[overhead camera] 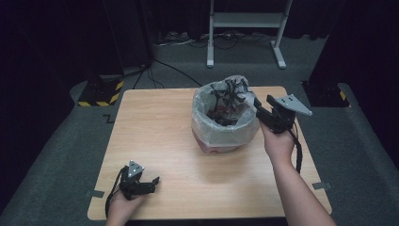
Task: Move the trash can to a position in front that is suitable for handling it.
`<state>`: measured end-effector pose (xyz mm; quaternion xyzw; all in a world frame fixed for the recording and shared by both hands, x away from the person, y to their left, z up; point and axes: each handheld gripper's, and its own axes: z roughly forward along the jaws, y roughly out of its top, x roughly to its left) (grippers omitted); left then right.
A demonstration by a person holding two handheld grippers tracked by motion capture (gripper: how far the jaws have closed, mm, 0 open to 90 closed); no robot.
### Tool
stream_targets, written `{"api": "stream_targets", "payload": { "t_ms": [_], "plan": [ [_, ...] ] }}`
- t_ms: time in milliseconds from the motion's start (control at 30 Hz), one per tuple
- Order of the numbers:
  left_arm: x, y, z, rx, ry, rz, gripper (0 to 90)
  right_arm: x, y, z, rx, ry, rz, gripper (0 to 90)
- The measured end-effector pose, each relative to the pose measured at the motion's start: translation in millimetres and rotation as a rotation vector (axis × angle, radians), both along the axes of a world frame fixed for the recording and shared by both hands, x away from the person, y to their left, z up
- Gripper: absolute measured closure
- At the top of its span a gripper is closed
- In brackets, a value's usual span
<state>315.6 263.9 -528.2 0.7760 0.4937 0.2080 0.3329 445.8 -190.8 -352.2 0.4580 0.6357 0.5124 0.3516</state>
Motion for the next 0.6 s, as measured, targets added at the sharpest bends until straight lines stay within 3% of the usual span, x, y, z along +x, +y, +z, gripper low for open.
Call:
{"api": "stream_targets", "payload": {
  "t_ms": [200, 367, 600],
  "plan": [
    [-0.1, 0.0, 0.0, 0.000, 0.000, 0.000, 11.6, 19.2, 7.0, -13.5, -0.031, 0.100, -0.009, 57.6],
    [0.0, 0.1, 0.0, 0.000, 0.000, -0.001, 11.6, 22.9, 7.0, -20.4, -0.043, 0.143, -0.011, 66.3],
    [0.0, 0.1, 0.0, 0.000, 0.000, -0.001, 11.6, 23.3, 7.9, -20.5, -0.041, 0.150, -0.020, 67.3]
  ]
}}
